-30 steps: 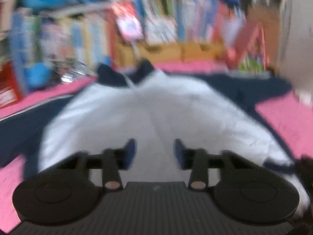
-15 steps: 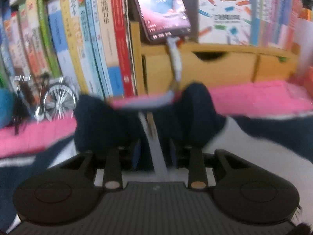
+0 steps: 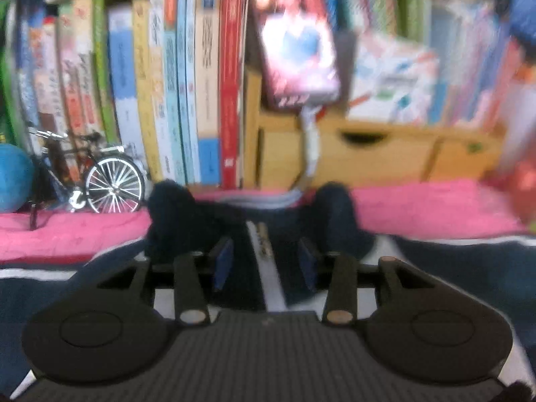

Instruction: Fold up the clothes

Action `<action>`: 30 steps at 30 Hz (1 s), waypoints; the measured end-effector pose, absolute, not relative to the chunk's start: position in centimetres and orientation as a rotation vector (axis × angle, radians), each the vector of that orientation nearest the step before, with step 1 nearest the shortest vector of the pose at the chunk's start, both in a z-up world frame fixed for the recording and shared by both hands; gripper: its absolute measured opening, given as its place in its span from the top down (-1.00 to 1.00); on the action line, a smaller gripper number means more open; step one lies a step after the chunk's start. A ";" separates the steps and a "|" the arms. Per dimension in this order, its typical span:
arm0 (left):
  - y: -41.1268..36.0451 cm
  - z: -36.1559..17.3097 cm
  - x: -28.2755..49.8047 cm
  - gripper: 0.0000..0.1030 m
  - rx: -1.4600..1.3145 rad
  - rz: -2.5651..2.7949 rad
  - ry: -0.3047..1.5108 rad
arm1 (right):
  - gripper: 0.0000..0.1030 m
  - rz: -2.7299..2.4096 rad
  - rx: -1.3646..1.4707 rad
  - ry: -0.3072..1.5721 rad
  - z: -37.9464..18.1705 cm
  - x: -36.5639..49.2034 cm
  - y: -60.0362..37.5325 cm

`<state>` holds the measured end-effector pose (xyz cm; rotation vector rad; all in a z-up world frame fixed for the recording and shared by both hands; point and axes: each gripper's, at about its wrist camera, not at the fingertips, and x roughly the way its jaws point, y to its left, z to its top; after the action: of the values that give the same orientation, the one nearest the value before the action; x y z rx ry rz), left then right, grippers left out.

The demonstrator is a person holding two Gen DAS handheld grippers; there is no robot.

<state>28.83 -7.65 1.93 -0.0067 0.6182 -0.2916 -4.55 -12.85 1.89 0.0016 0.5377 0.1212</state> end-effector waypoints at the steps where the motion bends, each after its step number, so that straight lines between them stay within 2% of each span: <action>1: -7.3 2.5 27.3 0.20 0.000 -0.331 0.618 | -0.24 0.121 0.002 0.537 1.9 -4.5 -12.8; 6: -7.5 3.4 19.8 0.20 0.098 -0.448 0.711 | -0.24 0.119 0.004 0.531 2.0 -4.7 -13.0; 11: -7.2 1.3 14.5 0.20 0.128 -0.441 0.866 | -0.24 0.113 0.003 0.521 2.0 -5.0 -13.1; 14: -7.7 0.6 14.3 0.16 0.194 -0.431 0.853 | -0.24 0.110 0.000 0.518 2.0 -5.1 -13.1; 22: -9.4 -0.2 23.1 0.27 0.146 -0.323 0.767 | -0.17 0.110 -0.009 0.514 1.9 -5.2 -13.2; 30: -10.7 -1.7 33.6 0.20 0.061 -0.180 0.661 | -0.11 0.116 -0.020 0.507 1.7 -5.3 -13.1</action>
<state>33.57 -10.75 -1.70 0.0609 0.6605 -0.1801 -5.30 -13.11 1.74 -0.0197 0.5071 0.1164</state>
